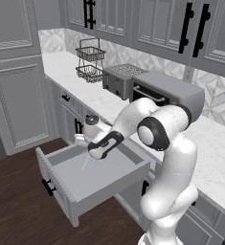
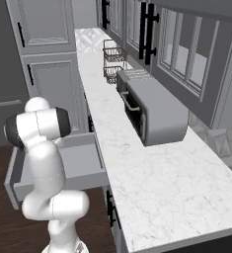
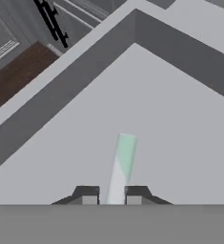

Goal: Take a straw from the drawer in front and place it inside the glass cup on the dining counter.

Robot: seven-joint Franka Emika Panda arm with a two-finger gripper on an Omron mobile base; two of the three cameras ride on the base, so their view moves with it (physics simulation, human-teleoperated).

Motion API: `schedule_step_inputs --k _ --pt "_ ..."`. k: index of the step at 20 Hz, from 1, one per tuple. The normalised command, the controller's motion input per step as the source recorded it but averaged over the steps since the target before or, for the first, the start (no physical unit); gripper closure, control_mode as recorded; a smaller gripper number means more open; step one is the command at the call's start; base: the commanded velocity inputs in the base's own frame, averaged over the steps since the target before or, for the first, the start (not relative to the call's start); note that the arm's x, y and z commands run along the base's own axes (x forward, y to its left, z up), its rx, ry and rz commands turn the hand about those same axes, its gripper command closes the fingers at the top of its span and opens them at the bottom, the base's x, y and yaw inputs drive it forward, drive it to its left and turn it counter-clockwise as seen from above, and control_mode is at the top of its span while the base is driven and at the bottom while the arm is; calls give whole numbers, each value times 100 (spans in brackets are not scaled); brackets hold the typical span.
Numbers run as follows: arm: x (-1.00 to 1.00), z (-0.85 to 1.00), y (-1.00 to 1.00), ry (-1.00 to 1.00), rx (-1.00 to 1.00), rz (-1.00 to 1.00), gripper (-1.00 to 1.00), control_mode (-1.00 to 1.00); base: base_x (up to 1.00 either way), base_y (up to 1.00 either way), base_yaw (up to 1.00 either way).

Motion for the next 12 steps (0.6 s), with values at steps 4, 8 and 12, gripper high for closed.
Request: schedule_step_inputs --k 4,8,12 --pt "0 100 -1 -2 0 7 100 -100 0 0 0" --pt "0 100 -1 0 0 11 100 -100 0 0 0" --pt "0 100 -2 1 0 14 100 -100 0 0 0"
